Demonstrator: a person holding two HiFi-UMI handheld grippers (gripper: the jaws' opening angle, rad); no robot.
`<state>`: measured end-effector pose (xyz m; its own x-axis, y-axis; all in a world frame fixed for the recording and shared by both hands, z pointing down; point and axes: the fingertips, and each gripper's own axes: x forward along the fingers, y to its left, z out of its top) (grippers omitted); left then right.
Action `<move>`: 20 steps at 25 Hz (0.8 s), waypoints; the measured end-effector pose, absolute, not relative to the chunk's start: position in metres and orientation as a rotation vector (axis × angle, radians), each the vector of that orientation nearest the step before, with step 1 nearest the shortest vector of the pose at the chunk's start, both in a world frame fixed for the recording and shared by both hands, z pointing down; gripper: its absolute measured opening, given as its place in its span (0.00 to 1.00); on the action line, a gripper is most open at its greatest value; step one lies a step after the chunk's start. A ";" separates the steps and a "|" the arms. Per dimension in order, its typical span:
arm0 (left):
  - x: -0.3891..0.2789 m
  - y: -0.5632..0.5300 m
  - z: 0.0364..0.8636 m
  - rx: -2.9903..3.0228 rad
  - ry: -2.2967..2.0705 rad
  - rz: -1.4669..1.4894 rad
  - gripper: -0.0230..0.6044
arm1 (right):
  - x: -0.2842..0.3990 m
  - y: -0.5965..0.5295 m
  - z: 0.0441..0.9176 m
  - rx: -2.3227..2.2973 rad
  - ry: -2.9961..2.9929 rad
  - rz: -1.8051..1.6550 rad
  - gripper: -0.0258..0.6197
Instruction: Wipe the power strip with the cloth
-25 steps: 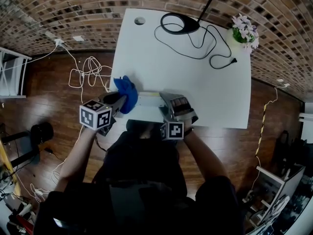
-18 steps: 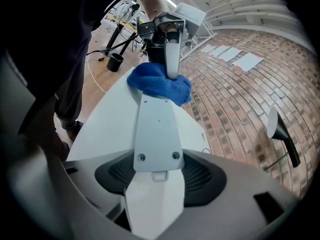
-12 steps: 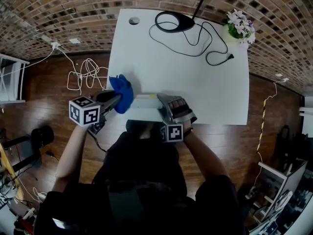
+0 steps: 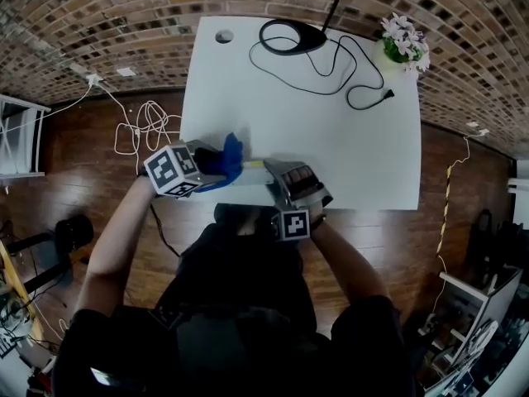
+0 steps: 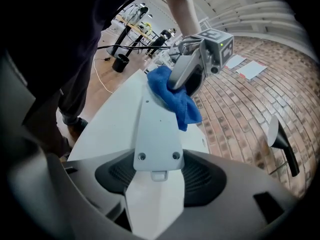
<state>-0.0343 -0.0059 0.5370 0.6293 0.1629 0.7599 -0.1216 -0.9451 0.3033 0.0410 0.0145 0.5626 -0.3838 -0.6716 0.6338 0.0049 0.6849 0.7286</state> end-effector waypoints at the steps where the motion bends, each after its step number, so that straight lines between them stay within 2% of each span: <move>1: -0.032 -0.004 0.540 2.519 0.069 1.256 0.38 | 0.041 0.014 0.563 0.523 -1.837 -0.798 0.45; 9: -0.020 0.003 0.558 2.443 0.166 1.292 0.44 | 0.042 0.015 0.564 0.517 -1.844 -0.784 0.45; 14: -0.017 0.010 0.563 2.382 0.256 1.313 0.43 | 0.041 0.013 0.563 0.518 -1.855 -0.774 0.45; 19: -0.014 0.004 0.552 2.524 0.200 1.302 0.34 | 0.041 0.016 0.564 0.520 -1.922 -0.670 0.45; 20: -0.011 -0.001 0.544 2.578 0.158 1.283 0.23 | 0.042 0.017 0.564 0.529 -1.944 -0.637 0.47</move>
<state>-0.0115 -0.0012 0.5437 0.6050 0.2100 0.7681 -0.0170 -0.9610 0.2761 0.0418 0.0166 0.5644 -0.4211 -0.6073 0.6737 -0.0911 0.7673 0.6348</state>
